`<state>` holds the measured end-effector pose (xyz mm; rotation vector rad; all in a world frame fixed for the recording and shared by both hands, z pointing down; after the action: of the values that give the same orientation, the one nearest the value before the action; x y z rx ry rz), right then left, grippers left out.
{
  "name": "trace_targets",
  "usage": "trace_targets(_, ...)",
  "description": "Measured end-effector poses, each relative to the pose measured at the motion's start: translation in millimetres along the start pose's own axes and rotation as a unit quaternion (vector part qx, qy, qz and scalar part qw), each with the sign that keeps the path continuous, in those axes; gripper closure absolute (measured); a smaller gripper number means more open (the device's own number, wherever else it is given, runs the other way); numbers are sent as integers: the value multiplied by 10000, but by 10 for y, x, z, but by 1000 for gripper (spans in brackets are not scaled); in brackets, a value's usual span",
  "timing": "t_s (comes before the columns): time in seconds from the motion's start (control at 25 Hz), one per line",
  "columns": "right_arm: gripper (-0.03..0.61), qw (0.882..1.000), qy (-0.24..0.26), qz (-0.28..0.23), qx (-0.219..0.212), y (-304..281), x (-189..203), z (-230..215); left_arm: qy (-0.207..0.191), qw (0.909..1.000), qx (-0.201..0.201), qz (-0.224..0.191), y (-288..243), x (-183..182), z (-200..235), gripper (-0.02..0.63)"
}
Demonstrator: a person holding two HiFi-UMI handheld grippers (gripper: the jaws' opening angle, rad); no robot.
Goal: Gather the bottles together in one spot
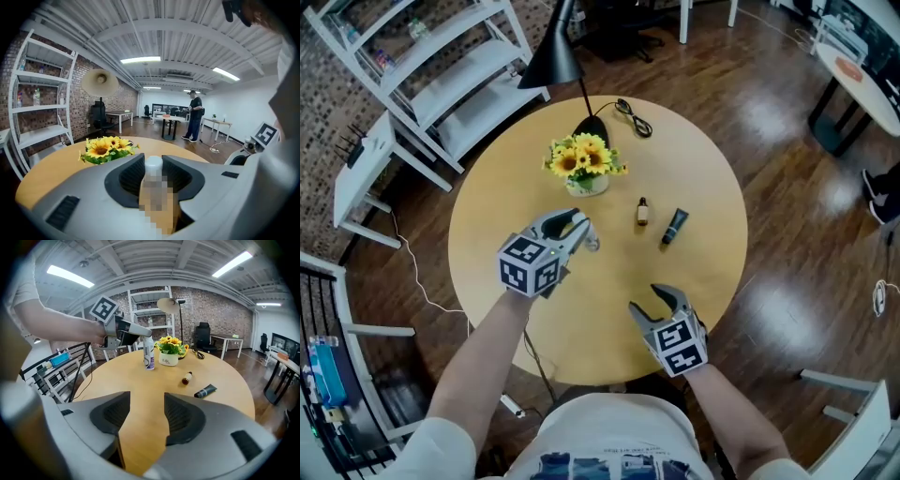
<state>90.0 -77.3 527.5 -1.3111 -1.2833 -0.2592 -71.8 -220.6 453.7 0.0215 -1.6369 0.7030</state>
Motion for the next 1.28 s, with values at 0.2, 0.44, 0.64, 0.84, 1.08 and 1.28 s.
trace_targets(0.2,310,9998,-72,180,-11,-27,103,-66,52,9988,-483,9,-298,118,309,497)
trace_targets(0.44,299,9990,-164,407,-77,-90,206,-165,116,9963,-849,79,-568,275,476,497)
trace_targets(0.64,295,9987,-201,440,-152,-167,179,-247,53,9935,-1135,74,-706,368,582,497)
trace_targets(0.84,295,9980,-266,506,-280,-229,204,-254,83,9920,-1257,18,-797,451,640,497)
trace_targets(1.08,295,9974,-320,575,-301,-241,263,-261,-63,9890,-1476,-58,-868,530,652,497)
trace_targets(1.28,295,9971,-343,592,-331,-237,277,-255,-188,9865,-1615,-186,-821,580,629,497)
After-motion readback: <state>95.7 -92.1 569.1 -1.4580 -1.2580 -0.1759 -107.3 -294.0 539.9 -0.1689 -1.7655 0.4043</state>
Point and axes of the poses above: the fingertips, and each gripper's own axes: y backward along the fingers, z to its left, x out of its underside, the point moved 4 cm from there along y, backward along the fingers, and after that the axes turned 15 degrees about -x, right-handed, at the moved point
